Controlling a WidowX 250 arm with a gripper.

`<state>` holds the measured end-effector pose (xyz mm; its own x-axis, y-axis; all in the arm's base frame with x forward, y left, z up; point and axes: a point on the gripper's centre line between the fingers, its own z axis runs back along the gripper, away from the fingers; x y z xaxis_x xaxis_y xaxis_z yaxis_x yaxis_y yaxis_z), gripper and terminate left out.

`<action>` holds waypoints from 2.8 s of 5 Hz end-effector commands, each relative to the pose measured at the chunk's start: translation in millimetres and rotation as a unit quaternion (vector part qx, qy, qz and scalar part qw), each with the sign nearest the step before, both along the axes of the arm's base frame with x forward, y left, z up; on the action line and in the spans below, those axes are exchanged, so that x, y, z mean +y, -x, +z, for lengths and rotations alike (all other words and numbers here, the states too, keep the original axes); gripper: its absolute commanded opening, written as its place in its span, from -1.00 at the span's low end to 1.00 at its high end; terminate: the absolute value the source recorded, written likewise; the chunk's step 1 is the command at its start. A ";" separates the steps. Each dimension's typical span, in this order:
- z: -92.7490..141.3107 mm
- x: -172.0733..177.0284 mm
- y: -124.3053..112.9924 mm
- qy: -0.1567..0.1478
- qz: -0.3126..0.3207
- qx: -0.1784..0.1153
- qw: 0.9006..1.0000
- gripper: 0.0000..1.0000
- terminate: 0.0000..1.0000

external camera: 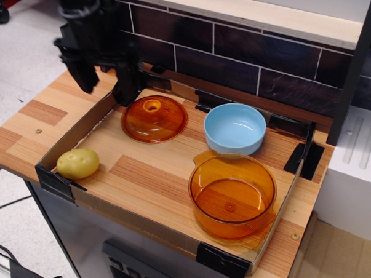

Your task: Put lid on pot

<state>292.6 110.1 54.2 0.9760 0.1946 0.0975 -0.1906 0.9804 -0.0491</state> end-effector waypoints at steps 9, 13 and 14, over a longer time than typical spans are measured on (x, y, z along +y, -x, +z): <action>-24.8 -41.4 -28.0 -0.038 0.004 -0.021 0.999 -1.00 -1.00; 21.2 -38.9 1.7 -0.055 0.005 0.007 0.998 -1.00 -1.00; 59.8 -36.1 -7.6 -0.039 -0.011 0.016 0.999 -1.00 -1.00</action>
